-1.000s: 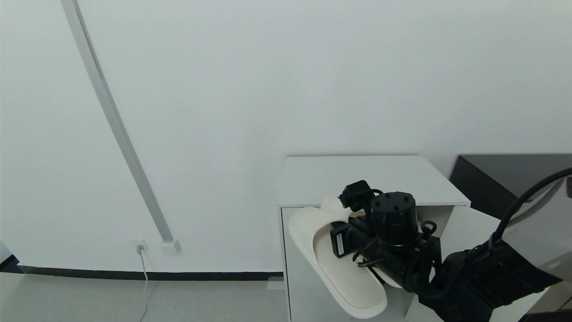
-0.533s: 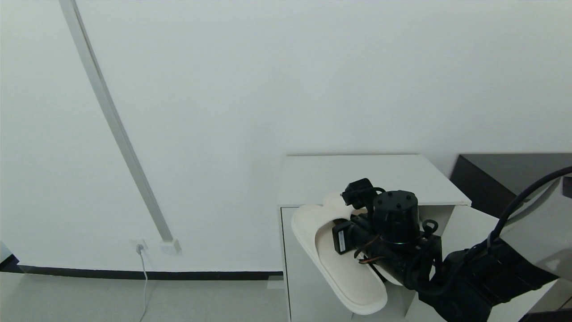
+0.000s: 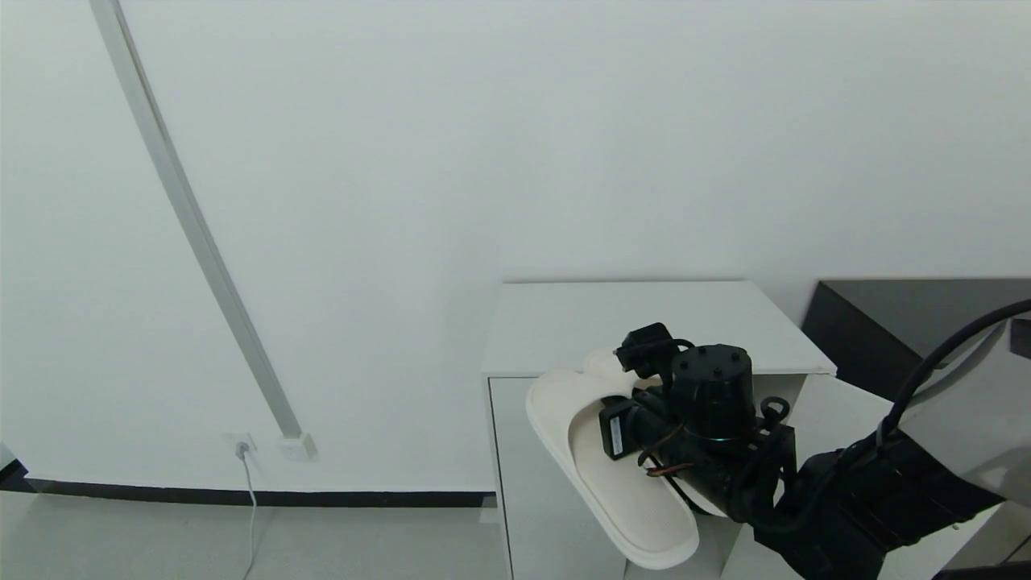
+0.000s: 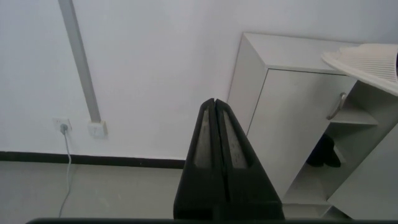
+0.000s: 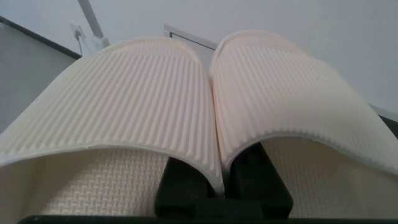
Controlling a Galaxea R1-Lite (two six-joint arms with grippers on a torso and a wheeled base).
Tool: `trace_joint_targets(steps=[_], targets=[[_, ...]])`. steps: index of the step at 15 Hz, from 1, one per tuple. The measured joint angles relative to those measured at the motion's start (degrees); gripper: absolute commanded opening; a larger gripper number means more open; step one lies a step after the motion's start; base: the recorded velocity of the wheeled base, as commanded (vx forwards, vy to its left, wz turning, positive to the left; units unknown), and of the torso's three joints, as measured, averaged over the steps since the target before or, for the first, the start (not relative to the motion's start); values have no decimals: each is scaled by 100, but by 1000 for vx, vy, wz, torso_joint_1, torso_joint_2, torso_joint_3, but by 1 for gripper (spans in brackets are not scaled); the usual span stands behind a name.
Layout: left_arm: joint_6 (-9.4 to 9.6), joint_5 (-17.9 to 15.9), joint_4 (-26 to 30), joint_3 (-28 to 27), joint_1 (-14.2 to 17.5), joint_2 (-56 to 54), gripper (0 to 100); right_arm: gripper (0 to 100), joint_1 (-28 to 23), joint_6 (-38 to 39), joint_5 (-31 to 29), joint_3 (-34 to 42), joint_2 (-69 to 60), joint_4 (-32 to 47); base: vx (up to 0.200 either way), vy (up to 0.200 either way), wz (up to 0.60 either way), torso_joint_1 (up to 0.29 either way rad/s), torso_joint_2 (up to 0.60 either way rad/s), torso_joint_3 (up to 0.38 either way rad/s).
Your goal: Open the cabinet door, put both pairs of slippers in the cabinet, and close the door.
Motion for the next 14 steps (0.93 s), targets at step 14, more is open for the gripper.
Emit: trace_joint_targets(steps=[14], targets=[[-9, 11, 0, 0, 0, 0, 0, 0, -11, -35, -93, 217, -50, -258, 0, -200, 0, 4, 2, 3]])
